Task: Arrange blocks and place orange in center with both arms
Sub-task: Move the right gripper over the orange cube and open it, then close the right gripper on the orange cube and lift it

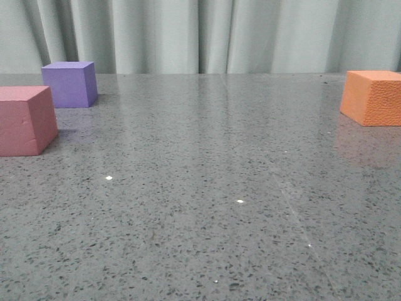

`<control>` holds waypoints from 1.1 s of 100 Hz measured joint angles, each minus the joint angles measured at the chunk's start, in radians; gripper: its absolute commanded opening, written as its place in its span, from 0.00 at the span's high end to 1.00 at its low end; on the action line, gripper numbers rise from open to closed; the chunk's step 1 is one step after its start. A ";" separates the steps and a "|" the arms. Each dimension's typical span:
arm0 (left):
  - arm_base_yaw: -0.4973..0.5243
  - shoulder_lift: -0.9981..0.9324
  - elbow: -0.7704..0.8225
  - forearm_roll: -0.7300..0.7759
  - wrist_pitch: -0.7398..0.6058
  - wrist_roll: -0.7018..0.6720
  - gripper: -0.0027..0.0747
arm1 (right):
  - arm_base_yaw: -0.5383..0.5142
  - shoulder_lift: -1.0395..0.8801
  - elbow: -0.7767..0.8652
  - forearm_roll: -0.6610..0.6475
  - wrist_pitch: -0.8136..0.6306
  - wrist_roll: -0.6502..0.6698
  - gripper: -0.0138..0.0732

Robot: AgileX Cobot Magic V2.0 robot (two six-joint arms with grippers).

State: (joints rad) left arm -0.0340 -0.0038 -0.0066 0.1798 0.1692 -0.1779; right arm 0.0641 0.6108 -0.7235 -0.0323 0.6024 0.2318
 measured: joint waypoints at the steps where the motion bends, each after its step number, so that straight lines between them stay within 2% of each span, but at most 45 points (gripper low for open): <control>1: 0.000 0.000 0.000 0.000 0.000 0.000 0.99 | 0.000 0.024 -0.008 0.000 0.003 0.000 0.92; 18: 0.000 0.000 0.000 0.000 0.000 0.000 0.99 | 0.000 0.267 -0.147 0.000 0.023 0.000 0.92; 35: 0.000 0.000 0.000 0.000 0.000 0.000 0.99 | 0.000 0.434 -0.197 0.001 0.023 0.000 0.92; 44: 0.000 0.000 0.000 0.000 0.000 0.000 0.99 | 0.000 0.484 -0.205 0.001 0.025 0.000 0.86; 49: 0.000 0.000 0.000 0.000 0.000 0.000 0.99 | 0.000 0.497 -0.208 0.001 0.029 0.000 0.77; 56: 0.000 0.000 0.000 0.000 0.000 0.000 0.99 | 0.000 0.506 -0.210 0.001 0.029 0.000 0.56; 68: 0.000 0.000 0.000 0.000 0.000 0.000 0.99 | 0.000 0.506 -0.212 0.001 0.010 0.000 0.07; 78: 0.000 0.000 0.000 0.000 0.000 0.000 0.99 | 0.000 0.506 -0.212 0.001 -0.012 -0.007 0.12; 110: 0.000 0.000 0.000 0.000 0.000 0.000 0.99 | 0.000 0.589 -0.295 0.001 -0.053 -0.092 0.12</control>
State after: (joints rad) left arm -0.0340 -0.0038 -0.0066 0.1798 0.1692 -0.1779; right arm 0.0641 1.1998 -1.0183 -0.0316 0.5491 0.1402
